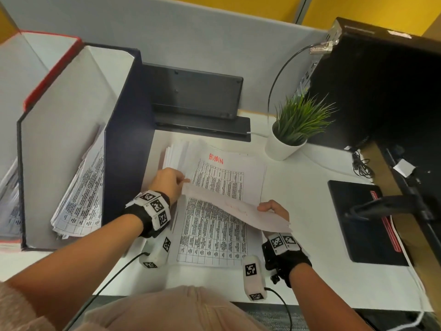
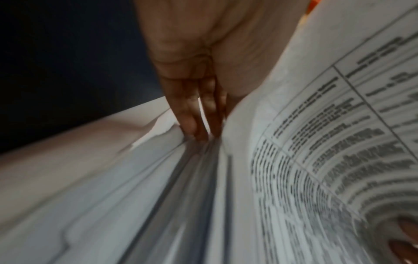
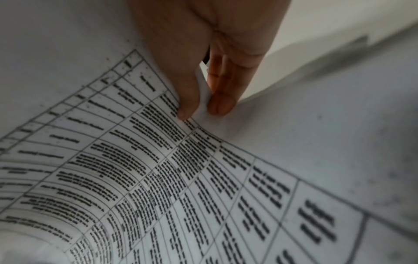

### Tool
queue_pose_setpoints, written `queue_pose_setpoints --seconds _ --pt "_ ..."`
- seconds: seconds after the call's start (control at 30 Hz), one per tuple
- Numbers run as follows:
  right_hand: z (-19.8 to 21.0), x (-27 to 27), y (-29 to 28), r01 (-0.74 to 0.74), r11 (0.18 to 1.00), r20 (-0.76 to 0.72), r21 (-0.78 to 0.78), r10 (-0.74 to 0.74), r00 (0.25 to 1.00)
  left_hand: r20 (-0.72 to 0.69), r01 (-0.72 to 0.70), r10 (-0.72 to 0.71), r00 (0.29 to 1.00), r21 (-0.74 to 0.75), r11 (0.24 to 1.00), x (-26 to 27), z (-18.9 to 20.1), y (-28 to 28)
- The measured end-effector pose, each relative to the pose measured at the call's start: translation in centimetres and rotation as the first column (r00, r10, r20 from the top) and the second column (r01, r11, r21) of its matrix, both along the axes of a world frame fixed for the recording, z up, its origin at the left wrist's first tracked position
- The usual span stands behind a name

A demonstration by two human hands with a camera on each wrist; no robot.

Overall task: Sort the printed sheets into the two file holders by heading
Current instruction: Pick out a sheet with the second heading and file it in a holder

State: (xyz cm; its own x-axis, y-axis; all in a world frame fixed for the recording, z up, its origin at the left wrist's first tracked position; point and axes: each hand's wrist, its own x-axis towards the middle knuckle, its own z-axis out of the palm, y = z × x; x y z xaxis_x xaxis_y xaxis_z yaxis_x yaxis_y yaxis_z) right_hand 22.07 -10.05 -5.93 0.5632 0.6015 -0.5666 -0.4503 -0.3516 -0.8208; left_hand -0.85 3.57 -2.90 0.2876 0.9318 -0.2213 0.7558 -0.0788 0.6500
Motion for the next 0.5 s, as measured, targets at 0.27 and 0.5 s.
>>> queue_pose_setpoints --seconds 0.27,0.5 --pt "0.1 -0.6 -0.2 -0.16 0.974 0.488 -0.159 0.219 0.845 0.474 -0.097 0.074 0.878 0.024 0.995 -0.3 0.3 -2.3" --pt "0.1 -0.7 -0.5 -0.13 0.99 0.555 -0.055 0.138 0.82 0.647 -0.069 0.165 0.744 -0.171 0.983 -0.4 1.0 -2.5"
